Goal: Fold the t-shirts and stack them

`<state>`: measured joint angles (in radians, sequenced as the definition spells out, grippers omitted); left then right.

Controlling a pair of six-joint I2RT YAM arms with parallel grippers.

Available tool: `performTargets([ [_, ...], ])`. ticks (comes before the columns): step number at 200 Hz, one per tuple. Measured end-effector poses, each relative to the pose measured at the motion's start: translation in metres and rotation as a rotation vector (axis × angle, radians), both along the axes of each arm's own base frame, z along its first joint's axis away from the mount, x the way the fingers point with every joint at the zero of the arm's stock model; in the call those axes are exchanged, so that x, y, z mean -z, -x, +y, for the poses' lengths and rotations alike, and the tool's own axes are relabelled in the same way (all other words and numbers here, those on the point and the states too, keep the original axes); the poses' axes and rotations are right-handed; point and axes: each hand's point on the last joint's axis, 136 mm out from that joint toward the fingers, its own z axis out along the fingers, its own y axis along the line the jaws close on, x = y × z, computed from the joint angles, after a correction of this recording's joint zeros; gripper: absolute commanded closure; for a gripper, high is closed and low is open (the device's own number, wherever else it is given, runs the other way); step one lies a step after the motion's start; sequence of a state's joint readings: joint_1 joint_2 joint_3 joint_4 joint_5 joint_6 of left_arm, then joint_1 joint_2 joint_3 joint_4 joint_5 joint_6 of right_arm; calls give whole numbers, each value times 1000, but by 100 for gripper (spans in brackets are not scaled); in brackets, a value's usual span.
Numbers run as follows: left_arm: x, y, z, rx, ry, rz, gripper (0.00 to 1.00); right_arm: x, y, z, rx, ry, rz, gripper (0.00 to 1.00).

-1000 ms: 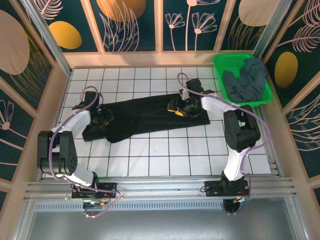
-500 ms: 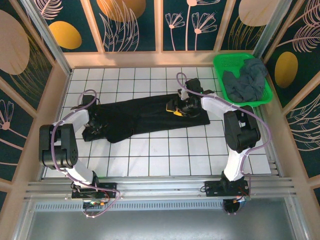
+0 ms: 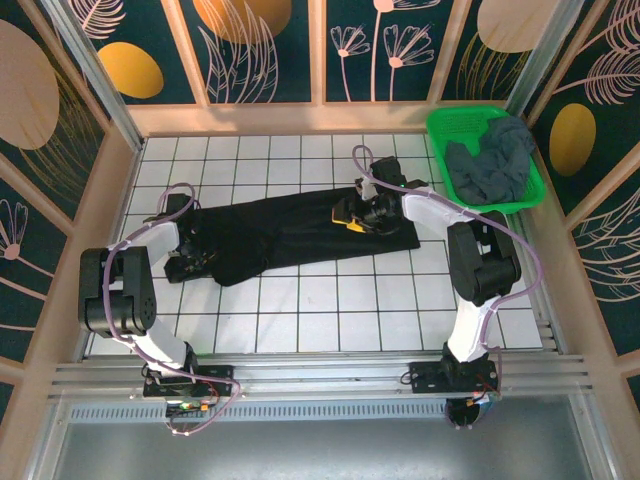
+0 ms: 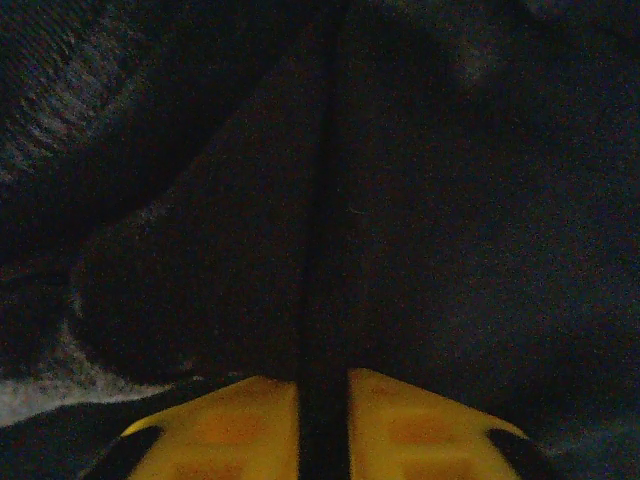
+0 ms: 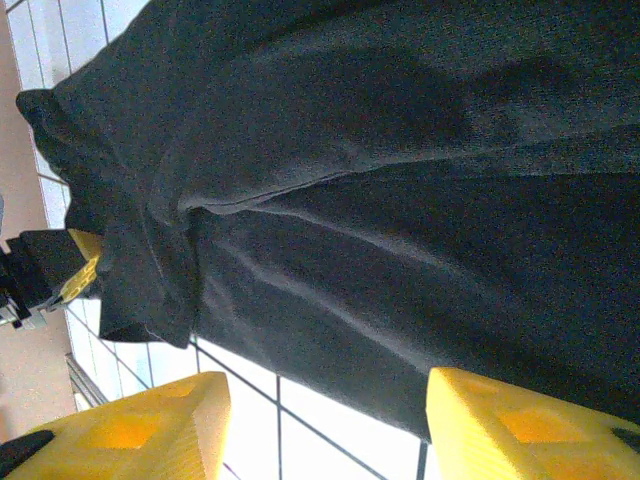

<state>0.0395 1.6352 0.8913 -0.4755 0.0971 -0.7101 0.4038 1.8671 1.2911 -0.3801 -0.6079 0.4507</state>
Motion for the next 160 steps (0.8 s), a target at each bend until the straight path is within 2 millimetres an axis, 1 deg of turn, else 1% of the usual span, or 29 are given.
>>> performTargets([
  [19,-4,-1,-1,-6,9,-9,96,0,0,1,-2,0,0,45],
  [41,-14,-3,-2,-15,15,-23,100,0,1,1,-3,0,0,45],
  [69,-33,-11,-1,-27,17,-54,100,0,1,1,-3,1,0,45],
  [99,-54,-27,0,-39,16,-102,100,0,1,1,-3,1,0,45],
  [113,-61,-32,0,-42,17,-113,100,0,1,1,-3,1,0,45],
  [139,-70,-36,0,-45,19,-120,100,0,1,1,-3,1,0,45],
  [160,-65,-33,-1,-44,22,-99,100,0,1,1,-3,1,0,45],
])
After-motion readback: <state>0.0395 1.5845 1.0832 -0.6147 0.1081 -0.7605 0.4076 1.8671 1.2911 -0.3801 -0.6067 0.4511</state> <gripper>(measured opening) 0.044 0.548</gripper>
